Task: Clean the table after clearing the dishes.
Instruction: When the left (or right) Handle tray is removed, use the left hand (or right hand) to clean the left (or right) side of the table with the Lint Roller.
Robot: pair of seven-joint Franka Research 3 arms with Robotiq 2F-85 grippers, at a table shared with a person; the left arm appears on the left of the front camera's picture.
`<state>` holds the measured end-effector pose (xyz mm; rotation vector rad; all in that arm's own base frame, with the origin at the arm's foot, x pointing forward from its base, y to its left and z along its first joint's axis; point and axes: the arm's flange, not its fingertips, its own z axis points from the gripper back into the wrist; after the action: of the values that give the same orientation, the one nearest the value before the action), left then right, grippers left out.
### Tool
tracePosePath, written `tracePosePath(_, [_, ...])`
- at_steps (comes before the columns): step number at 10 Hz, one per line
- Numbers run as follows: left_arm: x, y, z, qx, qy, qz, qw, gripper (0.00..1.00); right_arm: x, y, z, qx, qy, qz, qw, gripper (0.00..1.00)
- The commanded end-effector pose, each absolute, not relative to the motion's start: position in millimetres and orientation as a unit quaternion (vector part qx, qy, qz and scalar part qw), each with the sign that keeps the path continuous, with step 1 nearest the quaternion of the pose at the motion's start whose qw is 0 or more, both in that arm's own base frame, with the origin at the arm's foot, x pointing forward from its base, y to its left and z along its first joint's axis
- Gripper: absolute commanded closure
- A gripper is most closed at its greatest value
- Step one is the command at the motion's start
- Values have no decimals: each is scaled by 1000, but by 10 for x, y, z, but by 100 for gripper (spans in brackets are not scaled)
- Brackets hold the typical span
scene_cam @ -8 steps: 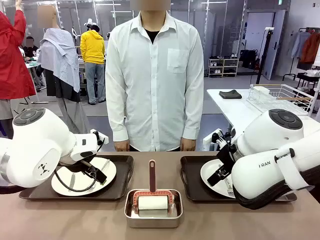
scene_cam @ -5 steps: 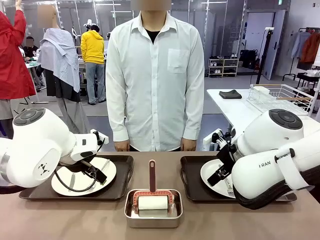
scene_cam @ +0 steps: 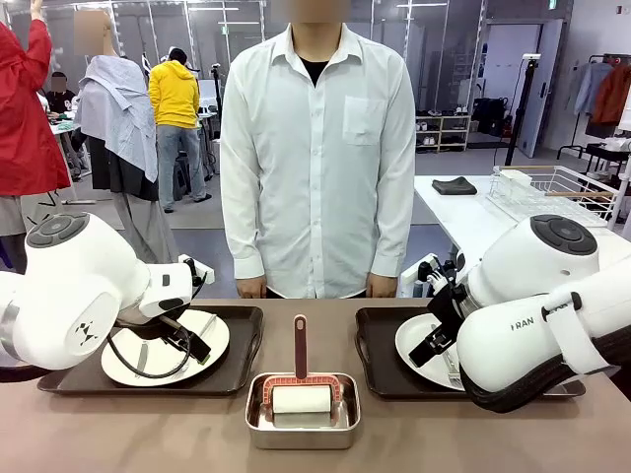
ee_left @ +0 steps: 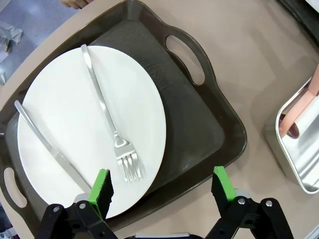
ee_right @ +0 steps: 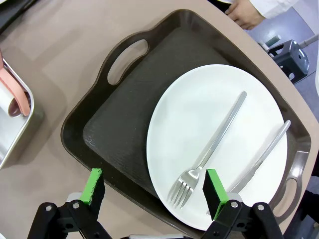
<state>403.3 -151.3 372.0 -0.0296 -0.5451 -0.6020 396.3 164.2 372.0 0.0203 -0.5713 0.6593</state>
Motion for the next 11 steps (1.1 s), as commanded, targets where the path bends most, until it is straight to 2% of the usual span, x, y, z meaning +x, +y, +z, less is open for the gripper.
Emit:
tracePosePath(1, [4034, -1511, 3720, -14, -265, -293, 919, 0, 3961, 1648, 3720, 10, -277, 319, 906, 0])
tracePosePath(11, [4033, -1513, 3720, -14, -265, -293, 919, 0, 4031, 1604, 3816, 22, -268, 327, 906, 0])
